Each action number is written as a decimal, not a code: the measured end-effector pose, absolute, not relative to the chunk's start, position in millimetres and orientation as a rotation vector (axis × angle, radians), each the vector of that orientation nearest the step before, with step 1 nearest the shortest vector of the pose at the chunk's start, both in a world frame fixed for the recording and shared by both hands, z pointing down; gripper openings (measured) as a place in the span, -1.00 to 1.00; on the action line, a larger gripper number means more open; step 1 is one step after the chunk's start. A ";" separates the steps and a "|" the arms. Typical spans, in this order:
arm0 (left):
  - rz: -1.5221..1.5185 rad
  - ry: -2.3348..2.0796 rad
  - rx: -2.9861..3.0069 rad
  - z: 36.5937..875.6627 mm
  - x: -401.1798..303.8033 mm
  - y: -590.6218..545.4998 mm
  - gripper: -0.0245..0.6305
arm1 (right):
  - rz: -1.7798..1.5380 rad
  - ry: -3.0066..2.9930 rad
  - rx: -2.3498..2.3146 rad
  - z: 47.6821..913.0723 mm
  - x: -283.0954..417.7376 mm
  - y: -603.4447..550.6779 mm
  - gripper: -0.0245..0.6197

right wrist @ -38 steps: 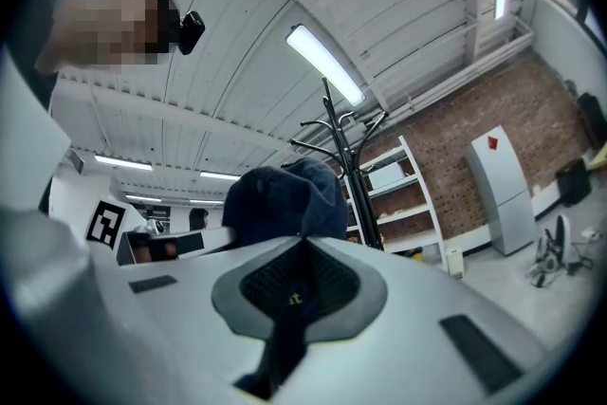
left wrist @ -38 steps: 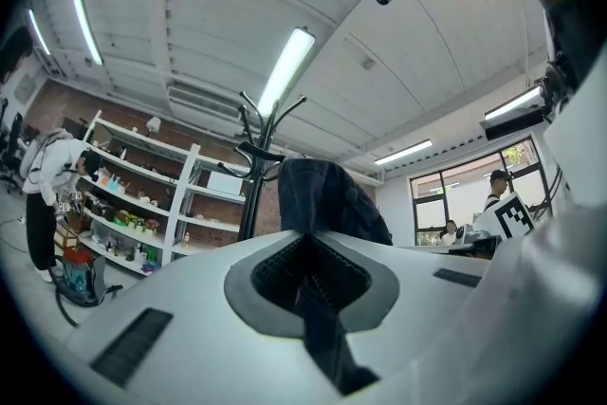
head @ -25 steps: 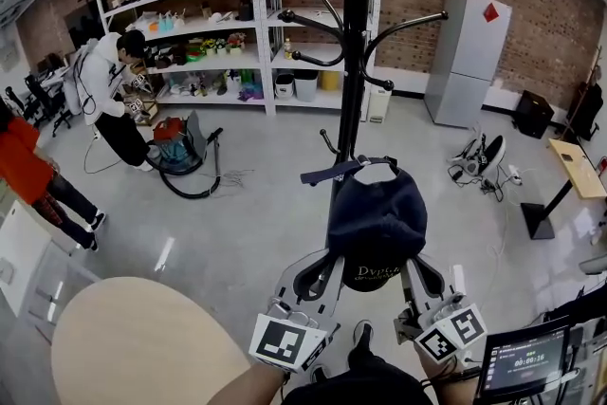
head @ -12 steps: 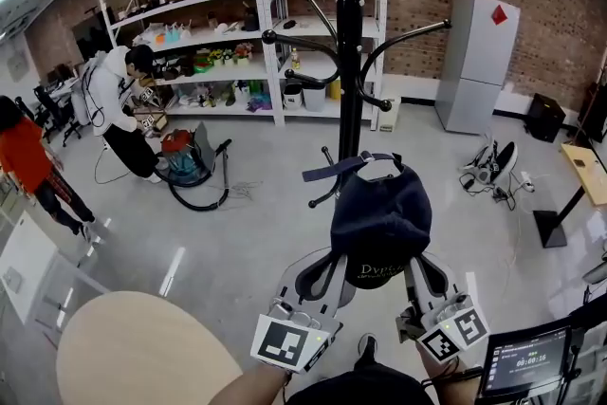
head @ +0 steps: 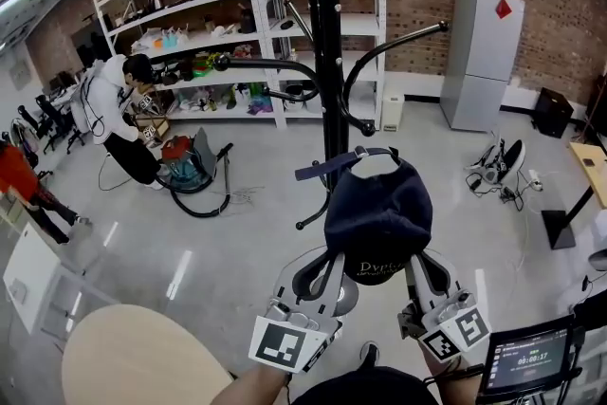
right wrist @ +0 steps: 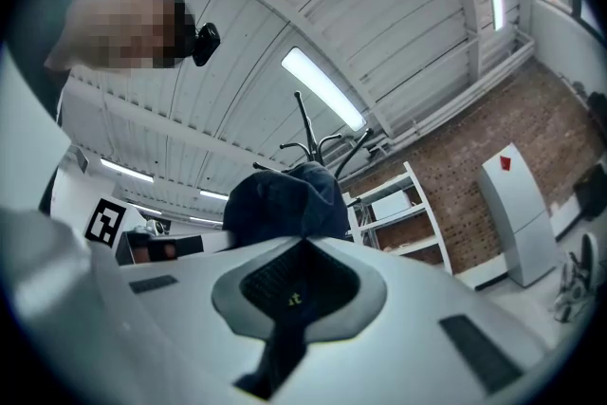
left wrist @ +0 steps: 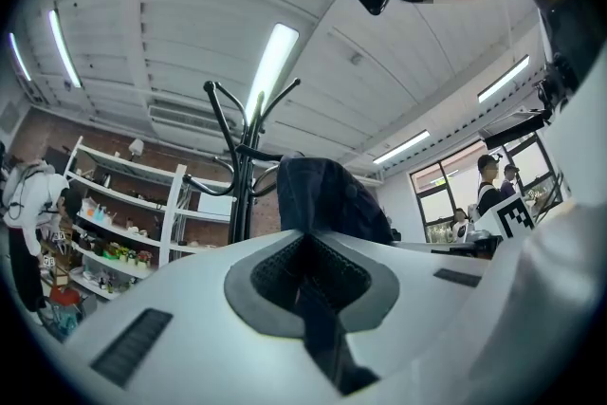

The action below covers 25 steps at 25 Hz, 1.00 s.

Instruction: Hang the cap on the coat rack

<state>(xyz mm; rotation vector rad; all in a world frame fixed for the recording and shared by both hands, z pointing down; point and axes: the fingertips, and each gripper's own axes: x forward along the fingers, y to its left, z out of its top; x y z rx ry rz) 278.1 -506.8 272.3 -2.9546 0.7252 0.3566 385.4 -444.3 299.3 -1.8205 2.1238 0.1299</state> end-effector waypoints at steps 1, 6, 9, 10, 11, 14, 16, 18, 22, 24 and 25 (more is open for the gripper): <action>0.357 0.733 -2.949 264.7 285.0 -512.0 -0.88 | 0.127 2.128 -1.814 292.4 392.7 -450.5 -0.89; 0.346 0.779 -2.928 260.5 317.8 -546.8 -0.88 | 0.127 2.150 -1.775 287.9 427.4 -490.0 -0.89; 0.344 0.803 -2.915 258.2 314.9 -547.2 -0.88 | 0.121 2.161 -1.748 287.7 425.7 -492.2 -0.89; 0.344 0.811 -2.910 256.6 312.7 -546.3 -0.88 | 0.118 2.165 -1.741 286.6 423.8 -492.0 -0.89; 0.343 0.819 -2.906 254.7 311.8 -546.7 -0.88 | 0.112 2.170 -1.733 285.3 423.4 -493.4 -0.89; 0.325 0.850 -2.903 252.1 312.5 -553.8 -0.88 | 0.085 2.181 -1.712 283.1 425.4 -503.3 -0.89; 0.320 0.871 -2.899 254.0 312.7 -560.6 -0.88 | 0.069 2.187 -1.700 285.3 426.3 -510.8 -0.89; 0.312 0.888 -2.899 257.4 311.8 -565.0 -0.88 | 0.059 2.194 -1.690 288.5 425.8 -515.8 -0.89; 0.301 0.918 -2.906 265.4 312.2 -568.0 -0.88 | 0.037 2.207 -1.671 296.4 427.0 -520.1 -0.89; 0.294 0.931 -2.913 268.5 311.8 -567.4 -0.88 | 0.022 2.211 -1.664 299.4 427.1 -520.1 -0.89; 0.290 0.937 -2.914 269.7 311.1 -566.6 -0.88 | 0.016 2.213 -1.660 300.4 426.7 -519.8 -0.89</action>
